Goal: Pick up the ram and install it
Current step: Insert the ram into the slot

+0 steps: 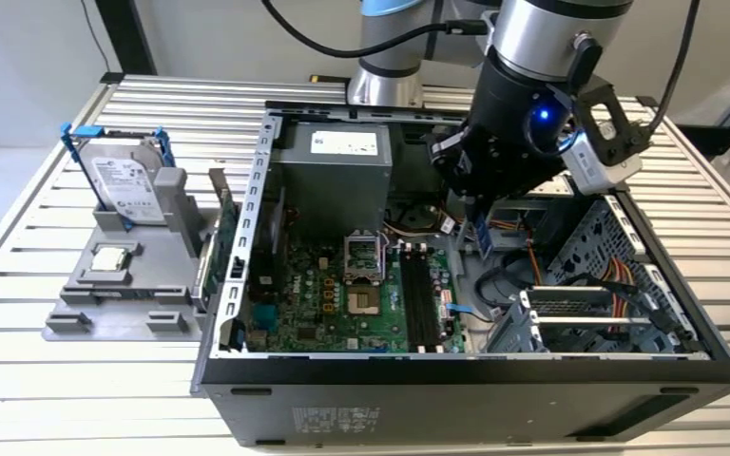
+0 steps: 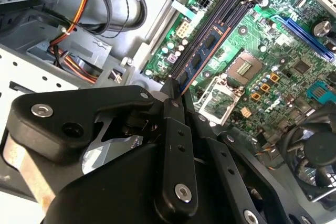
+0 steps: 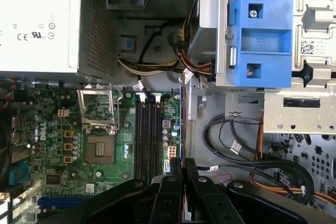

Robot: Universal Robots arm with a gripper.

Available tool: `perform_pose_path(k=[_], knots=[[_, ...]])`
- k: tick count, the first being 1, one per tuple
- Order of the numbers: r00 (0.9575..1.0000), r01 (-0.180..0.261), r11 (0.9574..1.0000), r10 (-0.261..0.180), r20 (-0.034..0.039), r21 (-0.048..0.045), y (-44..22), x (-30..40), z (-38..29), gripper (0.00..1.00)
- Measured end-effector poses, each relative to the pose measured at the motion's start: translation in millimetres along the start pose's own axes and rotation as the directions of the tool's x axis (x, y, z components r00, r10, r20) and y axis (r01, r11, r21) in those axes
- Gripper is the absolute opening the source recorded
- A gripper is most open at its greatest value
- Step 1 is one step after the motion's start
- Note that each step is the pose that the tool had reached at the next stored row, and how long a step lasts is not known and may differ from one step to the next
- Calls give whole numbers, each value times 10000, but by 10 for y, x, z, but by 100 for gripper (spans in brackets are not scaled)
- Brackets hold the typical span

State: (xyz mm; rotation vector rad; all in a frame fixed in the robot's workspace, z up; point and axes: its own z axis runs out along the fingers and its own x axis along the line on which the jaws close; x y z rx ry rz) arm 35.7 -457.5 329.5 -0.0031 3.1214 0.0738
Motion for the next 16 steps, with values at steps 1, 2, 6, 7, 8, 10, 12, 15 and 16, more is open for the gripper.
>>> perform_pose_path(k=[1,2,6,7,8,10,12,15,16], knots=[[10000,1,10000,-1,-3,1,-1,3,2,0],[10000,0,10000,0,-9,3,-1,7,4,0],[10000,0,10000,0,-26,3,-3,26,39,0],[10000,0,10000,0,-30,5,-4,31,55,0],[10000,0,10000,0,-35,3,-4,34,70,0],[10000,1,10000,-1,-45,4,-6,42,102,0],[10000,5,10000,-5,-53,4,-10,52,137,0],[10000,10,10000,-10,-59,4,-19,69,179,0],[10000,12,10000,-12,-59,5,-22,76,193,0]])
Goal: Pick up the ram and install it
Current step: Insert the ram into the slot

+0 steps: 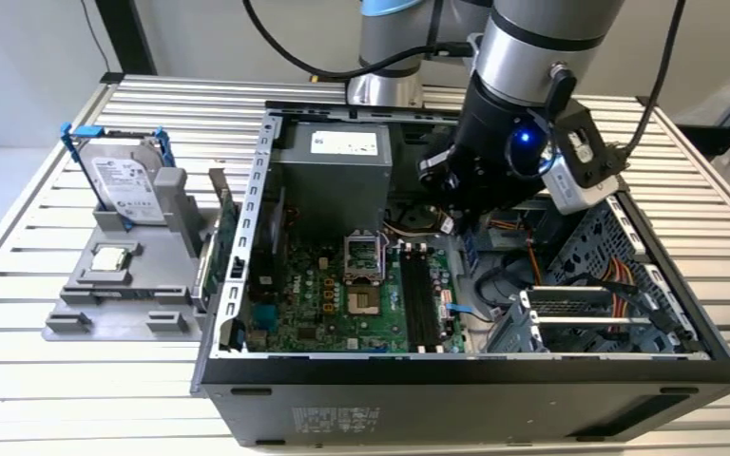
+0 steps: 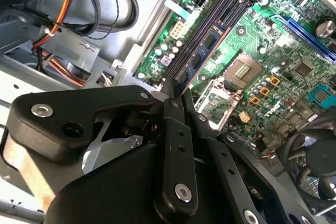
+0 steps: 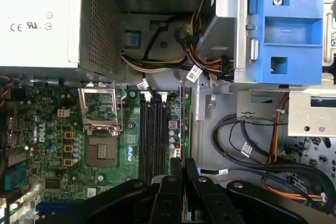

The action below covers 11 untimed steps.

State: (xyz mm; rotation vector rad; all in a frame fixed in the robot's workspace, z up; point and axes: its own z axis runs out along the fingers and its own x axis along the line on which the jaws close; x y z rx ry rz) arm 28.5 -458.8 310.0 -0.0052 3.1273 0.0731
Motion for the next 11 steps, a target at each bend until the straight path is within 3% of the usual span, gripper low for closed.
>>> perform_pose_path(k=[8,9,11], knots=[[10000,15,10000,-15,-13,0,-26,26,107,0],[10000,13,10000,-13,-48,1,-41,30,158,0],[10000,12,10000,-12,-67,1,-47,31,188,0]])
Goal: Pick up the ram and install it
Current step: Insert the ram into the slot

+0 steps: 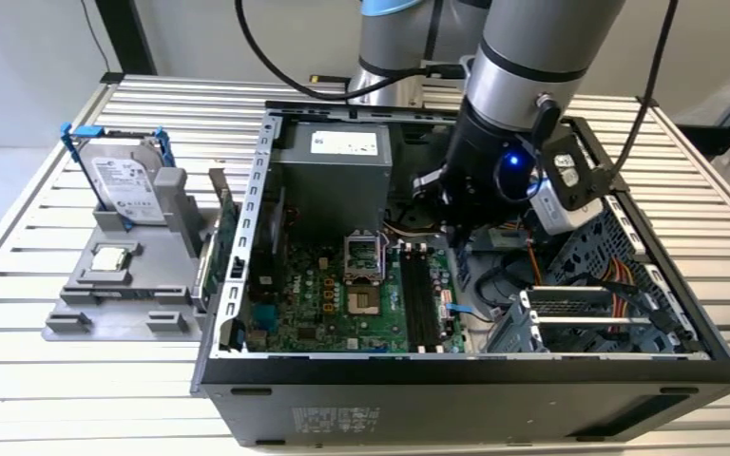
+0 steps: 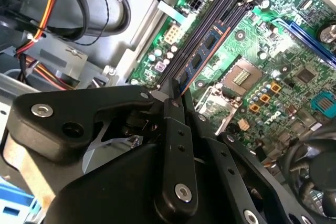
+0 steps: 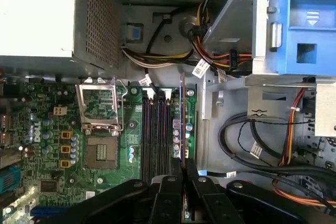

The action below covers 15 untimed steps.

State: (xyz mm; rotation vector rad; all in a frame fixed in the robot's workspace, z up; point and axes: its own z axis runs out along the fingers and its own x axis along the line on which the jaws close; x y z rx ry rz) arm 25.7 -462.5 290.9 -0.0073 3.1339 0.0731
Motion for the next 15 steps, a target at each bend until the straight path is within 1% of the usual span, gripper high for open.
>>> perform_pose_path(k=[4,15], knots=[[10000,-1,10000,1,-29,2,-13,0,61,0],[10000,-6,10000,6,-67,1,-42,2,244,0]])
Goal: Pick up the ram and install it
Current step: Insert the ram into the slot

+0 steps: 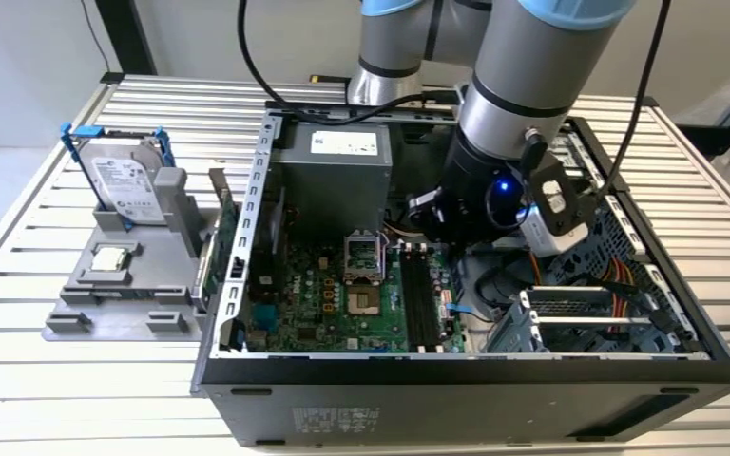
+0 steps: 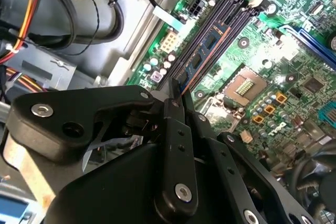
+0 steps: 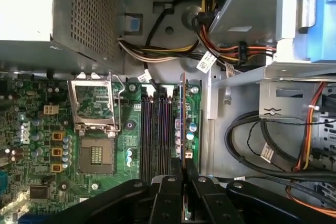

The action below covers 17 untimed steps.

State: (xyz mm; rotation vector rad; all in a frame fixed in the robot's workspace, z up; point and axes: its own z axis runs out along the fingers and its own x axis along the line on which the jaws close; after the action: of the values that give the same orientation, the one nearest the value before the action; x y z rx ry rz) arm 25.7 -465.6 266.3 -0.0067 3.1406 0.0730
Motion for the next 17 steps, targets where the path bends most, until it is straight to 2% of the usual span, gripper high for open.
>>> perform_pose_path(k=[11,17], knots=[[10000,0,10000,0,-11,-1,-42,0,127,0],[10000,0,10000,0,-11,2,-45,0,145,0]])
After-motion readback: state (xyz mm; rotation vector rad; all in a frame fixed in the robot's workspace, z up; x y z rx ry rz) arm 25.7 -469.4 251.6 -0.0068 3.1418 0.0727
